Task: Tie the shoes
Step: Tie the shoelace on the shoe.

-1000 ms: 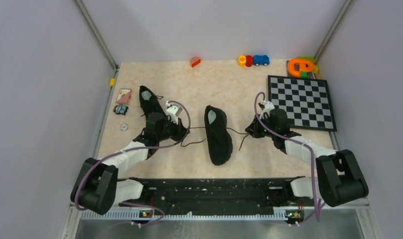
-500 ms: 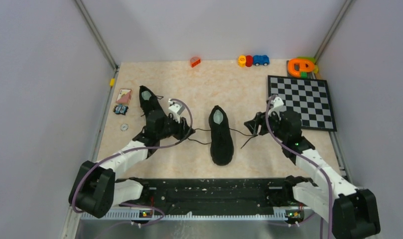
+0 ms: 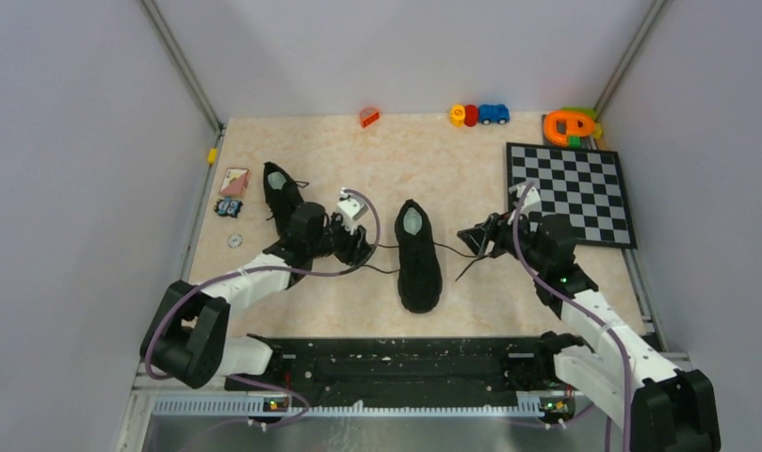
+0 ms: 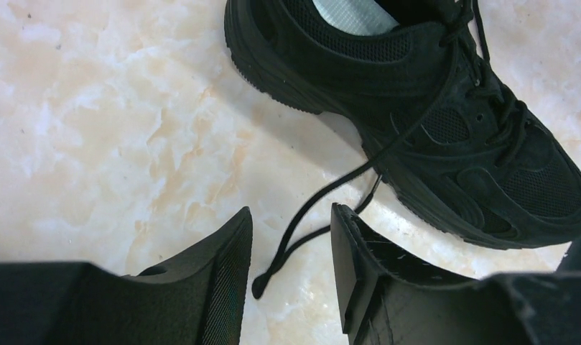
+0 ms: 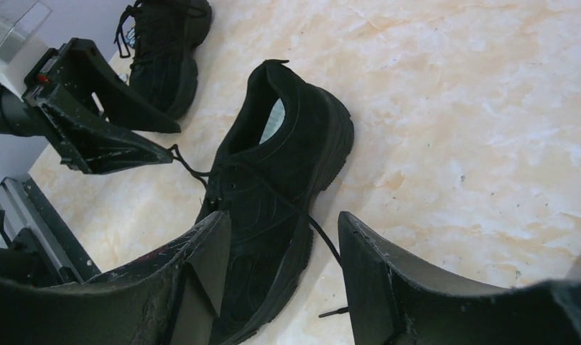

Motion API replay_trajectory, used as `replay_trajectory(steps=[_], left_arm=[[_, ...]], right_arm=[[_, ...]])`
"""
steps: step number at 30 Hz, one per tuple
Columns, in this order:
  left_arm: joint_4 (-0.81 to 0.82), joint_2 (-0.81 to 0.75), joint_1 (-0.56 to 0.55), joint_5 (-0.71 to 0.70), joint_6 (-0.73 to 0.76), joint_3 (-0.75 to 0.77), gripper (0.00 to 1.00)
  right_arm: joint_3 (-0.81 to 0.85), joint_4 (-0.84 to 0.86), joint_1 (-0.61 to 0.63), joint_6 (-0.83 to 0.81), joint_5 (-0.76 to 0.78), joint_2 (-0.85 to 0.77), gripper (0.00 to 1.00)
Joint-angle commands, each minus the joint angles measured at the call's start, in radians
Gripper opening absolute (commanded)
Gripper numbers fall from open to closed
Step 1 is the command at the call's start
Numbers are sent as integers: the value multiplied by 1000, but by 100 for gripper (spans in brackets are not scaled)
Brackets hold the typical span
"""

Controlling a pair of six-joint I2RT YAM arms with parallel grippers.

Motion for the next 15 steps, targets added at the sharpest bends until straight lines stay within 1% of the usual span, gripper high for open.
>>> replay_trajectory(steps=[1, 2, 3, 4, 5, 6, 7, 8, 9, 11, 12, 14, 15], left_arm=[[-22, 49, -18, 22, 69, 81, 47], [-28, 54, -24, 14, 74, 87, 44], [-31, 57, -26, 10, 80, 93, 35], [-38, 59, -26, 9, 78, 102, 24], [-51, 61, -26, 11, 77, 112, 16], [-68, 67, -26, 19, 77, 125, 17], [-81, 70, -26, 30, 78, 131, 23], [-91, 77, -30, 39, 80, 135, 31], [-98, 82, -32, 45, 81, 136, 35], [-93, 90, -39, 37, 82, 129, 37], [-87, 93, -40, 29, 80, 128, 32], [-94, 100, -40, 20, 79, 135, 10], [-103, 101, -40, 18, 80, 144, 3]], right_arm=[[21, 38, 4, 22, -25, -33, 58], [20, 40, 3, 23, -25, -34, 57], [21, 40, 3, 24, -25, -31, 54], [25, 37, 4, 29, -25, -27, 53], [31, 31, 4, 32, -27, -19, 52], [37, 28, 4, 32, -40, -7, 52], [44, 24, 4, 32, -52, 3, 53], [51, 19, 3, 36, -59, 13, 54], [57, 19, 4, 39, -66, 20, 54], [60, 26, 4, 44, -75, 27, 54], [61, 30, 4, 48, -77, 27, 54], [59, 41, 4, 56, -82, 26, 52], [60, 43, 3, 61, -85, 27, 50]])
